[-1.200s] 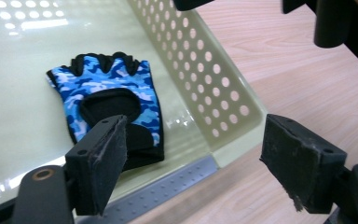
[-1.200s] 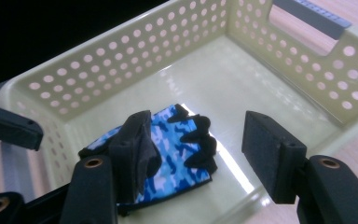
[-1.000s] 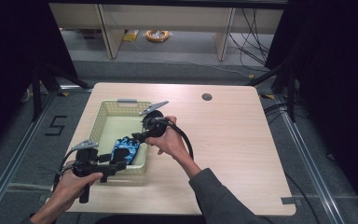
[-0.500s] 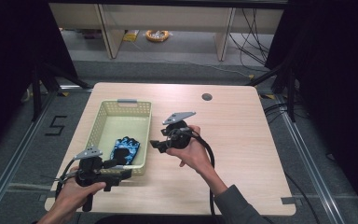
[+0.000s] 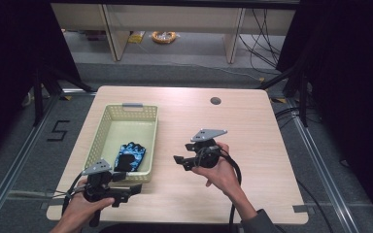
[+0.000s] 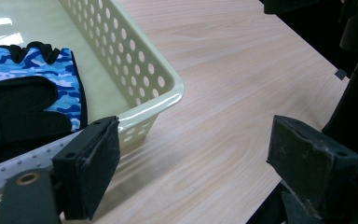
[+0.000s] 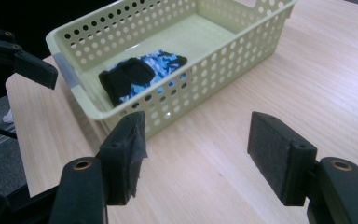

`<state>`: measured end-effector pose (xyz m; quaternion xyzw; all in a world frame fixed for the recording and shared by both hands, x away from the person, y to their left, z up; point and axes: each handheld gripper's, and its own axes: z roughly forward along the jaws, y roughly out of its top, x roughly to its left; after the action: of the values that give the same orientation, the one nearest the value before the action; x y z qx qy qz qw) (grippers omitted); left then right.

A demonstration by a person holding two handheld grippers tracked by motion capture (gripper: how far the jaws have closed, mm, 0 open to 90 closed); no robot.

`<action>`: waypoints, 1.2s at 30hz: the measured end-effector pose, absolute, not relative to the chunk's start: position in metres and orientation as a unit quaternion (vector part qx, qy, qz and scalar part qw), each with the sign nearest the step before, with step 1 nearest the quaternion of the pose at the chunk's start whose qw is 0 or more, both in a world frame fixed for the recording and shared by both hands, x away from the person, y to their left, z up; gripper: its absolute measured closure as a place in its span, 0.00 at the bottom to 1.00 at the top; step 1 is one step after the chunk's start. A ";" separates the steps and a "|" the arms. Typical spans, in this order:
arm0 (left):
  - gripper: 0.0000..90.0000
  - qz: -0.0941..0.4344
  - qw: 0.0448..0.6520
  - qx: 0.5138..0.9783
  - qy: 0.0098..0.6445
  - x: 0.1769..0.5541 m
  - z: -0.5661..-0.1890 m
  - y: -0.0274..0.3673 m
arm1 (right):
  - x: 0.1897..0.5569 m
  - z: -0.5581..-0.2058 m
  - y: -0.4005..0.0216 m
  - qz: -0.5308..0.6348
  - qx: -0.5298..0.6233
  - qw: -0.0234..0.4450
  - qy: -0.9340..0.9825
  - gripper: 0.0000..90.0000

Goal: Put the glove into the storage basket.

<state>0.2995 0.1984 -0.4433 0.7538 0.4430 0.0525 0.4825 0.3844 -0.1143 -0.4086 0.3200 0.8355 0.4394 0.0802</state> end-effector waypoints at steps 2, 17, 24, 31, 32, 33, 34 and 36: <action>0.18 0.056 0.481 0.757 0.438 0.298 -0.444 0.198 | 0.379 -0.410 -0.120 0.439 0.333 0.070 0.832 0.41; 0.18 0.058 0.486 0.764 0.421 0.288 -0.459 0.188 | 0.357 -0.434 -0.157 0.455 0.337 0.079 0.821 0.38; 0.18 0.059 0.485 0.767 0.416 0.284 -0.464 0.187 | 0.345 -0.439 -0.166 0.459 0.357 0.067 0.811 0.36; 0.18 0.058 0.486 0.766 0.416 0.281 -0.468 0.186 | 0.335 -0.444 -0.169 0.457 0.360 0.073 0.810 0.34; 0.18 0.059 0.483 0.769 0.415 0.281 -0.468 0.186 | 0.335 -0.445 -0.170 0.459 0.354 0.074 0.812 0.33; 0.18 0.060 0.483 0.770 0.413 0.281 -0.469 0.186 | 0.335 -0.446 -0.170 0.465 0.350 0.072 0.810 0.33; 0.18 0.063 0.483 0.771 0.411 0.281 -0.469 0.186 | 0.334 -0.447 -0.170 0.464 0.346 0.076 0.812 0.32; 0.18 0.064 0.485 0.770 0.410 0.280 -0.470 0.185 | 0.331 -0.447 -0.170 0.464 0.353 0.071 0.809 0.30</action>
<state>0.2801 0.1853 -0.4696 0.7699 0.4097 0.0645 0.4850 0.3313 -0.1699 -0.4472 0.3528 0.8093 0.4642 0.0711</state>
